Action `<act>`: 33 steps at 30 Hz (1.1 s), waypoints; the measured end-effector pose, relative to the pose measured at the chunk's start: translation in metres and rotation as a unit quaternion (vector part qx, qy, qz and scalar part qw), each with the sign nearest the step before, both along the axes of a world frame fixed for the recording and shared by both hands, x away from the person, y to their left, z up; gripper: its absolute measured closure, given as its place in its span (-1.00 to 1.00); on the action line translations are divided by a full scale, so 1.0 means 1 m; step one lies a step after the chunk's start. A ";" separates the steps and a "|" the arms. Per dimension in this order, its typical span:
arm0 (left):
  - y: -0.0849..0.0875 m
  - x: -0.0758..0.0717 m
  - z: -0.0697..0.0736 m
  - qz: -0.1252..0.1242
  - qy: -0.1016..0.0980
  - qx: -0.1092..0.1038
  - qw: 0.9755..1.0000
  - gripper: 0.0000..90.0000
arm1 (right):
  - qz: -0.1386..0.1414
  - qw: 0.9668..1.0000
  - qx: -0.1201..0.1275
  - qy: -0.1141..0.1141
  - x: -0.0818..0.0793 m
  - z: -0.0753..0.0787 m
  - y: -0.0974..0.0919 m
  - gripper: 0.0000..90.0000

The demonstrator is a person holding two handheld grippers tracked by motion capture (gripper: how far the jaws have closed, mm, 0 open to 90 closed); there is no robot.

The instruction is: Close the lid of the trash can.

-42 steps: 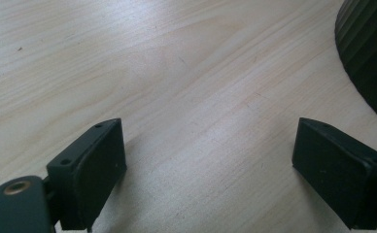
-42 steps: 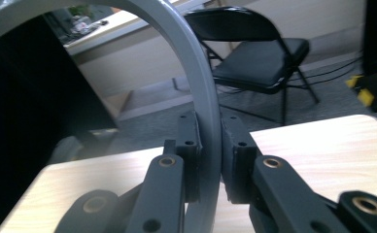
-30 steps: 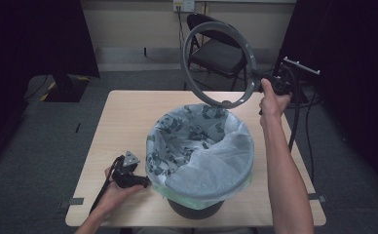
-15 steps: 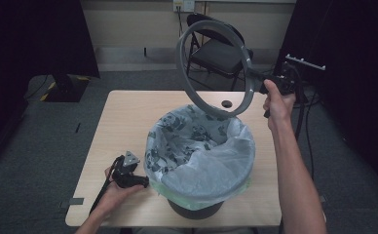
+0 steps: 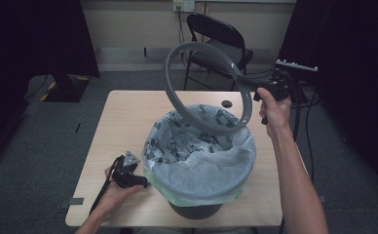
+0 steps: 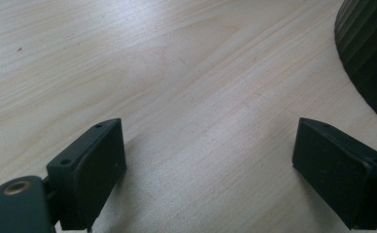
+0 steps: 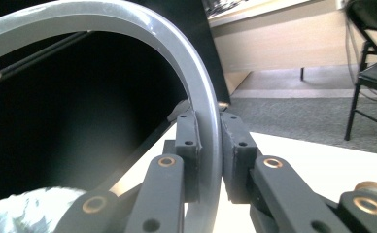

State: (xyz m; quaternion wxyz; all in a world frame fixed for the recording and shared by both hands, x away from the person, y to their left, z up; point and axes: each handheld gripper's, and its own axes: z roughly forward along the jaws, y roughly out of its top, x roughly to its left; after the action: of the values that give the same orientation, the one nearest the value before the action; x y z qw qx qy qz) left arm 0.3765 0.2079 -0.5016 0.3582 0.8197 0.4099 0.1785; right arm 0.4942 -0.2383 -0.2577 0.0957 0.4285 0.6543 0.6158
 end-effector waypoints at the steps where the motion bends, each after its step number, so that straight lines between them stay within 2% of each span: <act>1: 0.000 0.000 0.000 0.001 0.000 -0.001 1.000 -0.75 | 0.005 1.000 -0.003 -0.001 -0.001 0.000 0.002 0.77; 8: 0.000 0.000 0.000 0.001 0.000 -0.001 1.000 -0.75 | 0.025 1.000 -0.011 -0.001 -0.007 -0.004 0.009 0.77; 11: 0.000 0.000 0.000 0.000 0.000 -0.001 1.000 -0.75 | 0.033 0.999 -0.007 -0.012 -0.011 -0.002 0.009 0.77; 17: 0.000 0.001 0.000 -0.003 0.001 -0.001 1.000 -0.75 | 0.055 0.998 -0.022 -0.019 -0.022 0.000 0.012 0.77; 27: 0.000 0.002 0.000 -0.001 -0.001 -0.001 1.000 -0.76 | 0.092 0.995 -0.040 -0.027 -0.036 0.003 0.018 0.77; 33: 0.000 0.003 0.001 -0.004 0.007 0.001 1.000 -0.76 | 0.118 0.991 -0.055 -0.036 -0.048 0.006 0.024 0.77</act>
State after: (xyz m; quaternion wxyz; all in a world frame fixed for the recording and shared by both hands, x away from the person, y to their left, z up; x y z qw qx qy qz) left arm 0.3790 0.2075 -0.5008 0.3549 0.8230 0.4088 0.1720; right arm 0.4458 -0.2145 -0.2519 0.0695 0.3197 0.7291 0.6011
